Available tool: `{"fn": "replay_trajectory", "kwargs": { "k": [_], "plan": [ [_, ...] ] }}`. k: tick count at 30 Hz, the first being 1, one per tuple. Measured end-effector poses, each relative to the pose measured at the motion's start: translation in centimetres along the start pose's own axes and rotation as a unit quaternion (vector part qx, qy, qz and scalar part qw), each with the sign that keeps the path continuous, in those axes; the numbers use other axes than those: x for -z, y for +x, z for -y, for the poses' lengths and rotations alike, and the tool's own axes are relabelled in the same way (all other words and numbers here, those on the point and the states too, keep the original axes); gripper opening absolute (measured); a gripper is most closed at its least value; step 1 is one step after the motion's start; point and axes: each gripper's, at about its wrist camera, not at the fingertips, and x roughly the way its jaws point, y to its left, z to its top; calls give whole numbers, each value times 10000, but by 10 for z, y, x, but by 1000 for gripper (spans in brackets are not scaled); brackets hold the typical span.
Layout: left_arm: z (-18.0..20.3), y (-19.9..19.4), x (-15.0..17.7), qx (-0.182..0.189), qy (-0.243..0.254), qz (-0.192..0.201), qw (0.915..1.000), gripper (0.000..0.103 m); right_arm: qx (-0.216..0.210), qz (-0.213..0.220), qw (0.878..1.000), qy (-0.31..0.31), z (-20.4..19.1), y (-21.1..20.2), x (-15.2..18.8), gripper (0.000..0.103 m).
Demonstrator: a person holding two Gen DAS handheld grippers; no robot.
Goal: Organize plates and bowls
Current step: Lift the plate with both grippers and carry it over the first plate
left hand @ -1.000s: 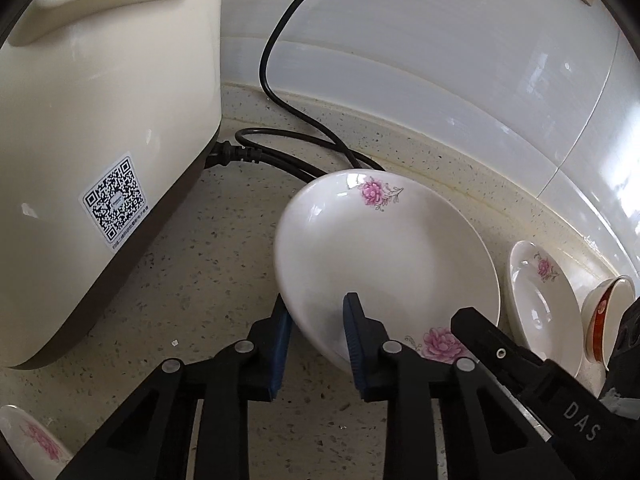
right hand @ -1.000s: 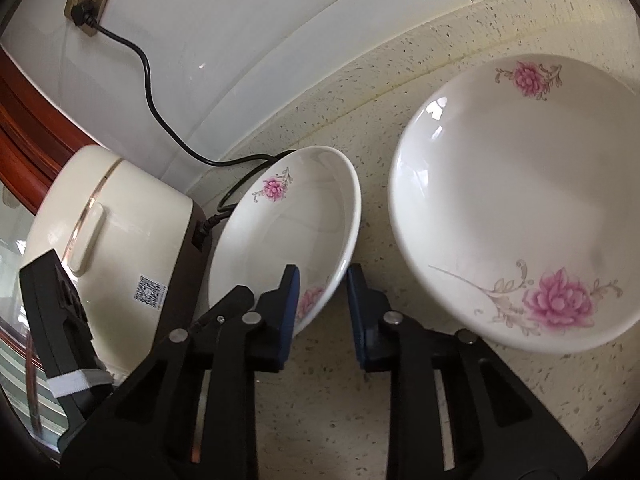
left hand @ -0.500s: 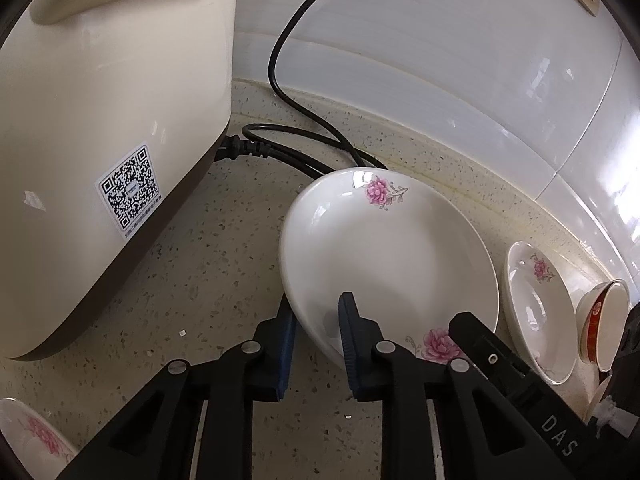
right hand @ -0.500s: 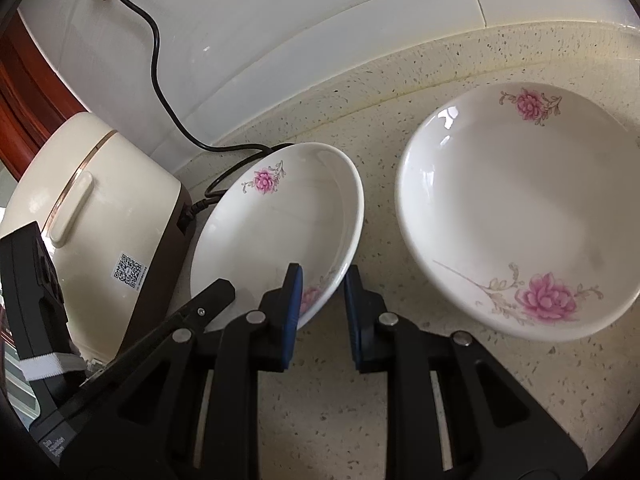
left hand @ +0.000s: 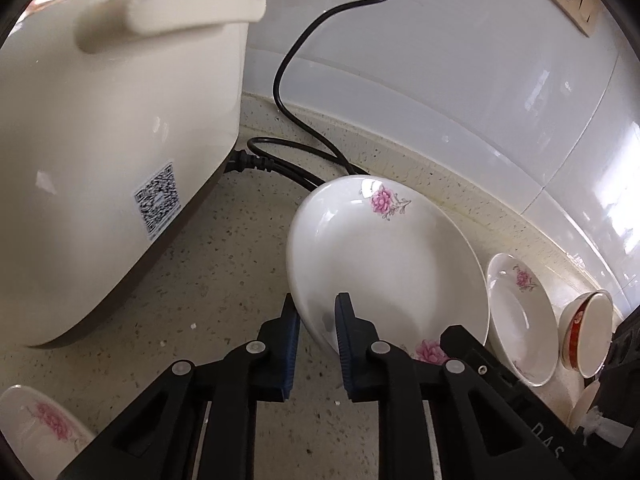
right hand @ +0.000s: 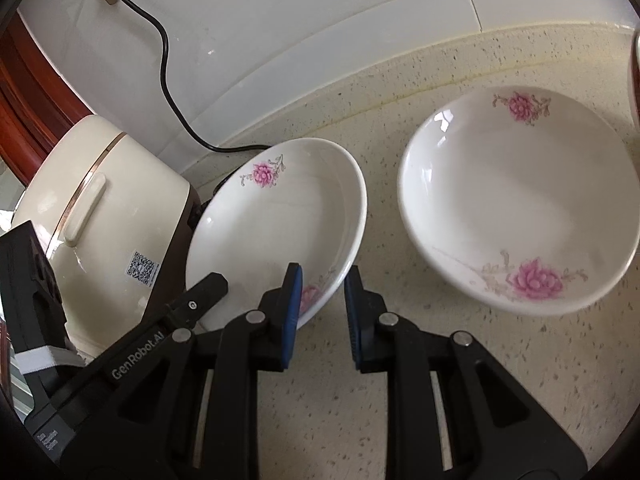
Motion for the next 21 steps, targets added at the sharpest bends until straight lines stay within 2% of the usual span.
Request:
{"fn": "replay_trajectory", "kwargs": {
  "k": [8,21],
  "plan": [
    [0,-25,13,175,12,48,9998,18,-10,34,10000,-60,1,-27,11,25],
    [-8,-59,58,415,-179,34,9990,18,-54,60,9999,-131,7,-47,21,25]
  ]
}}
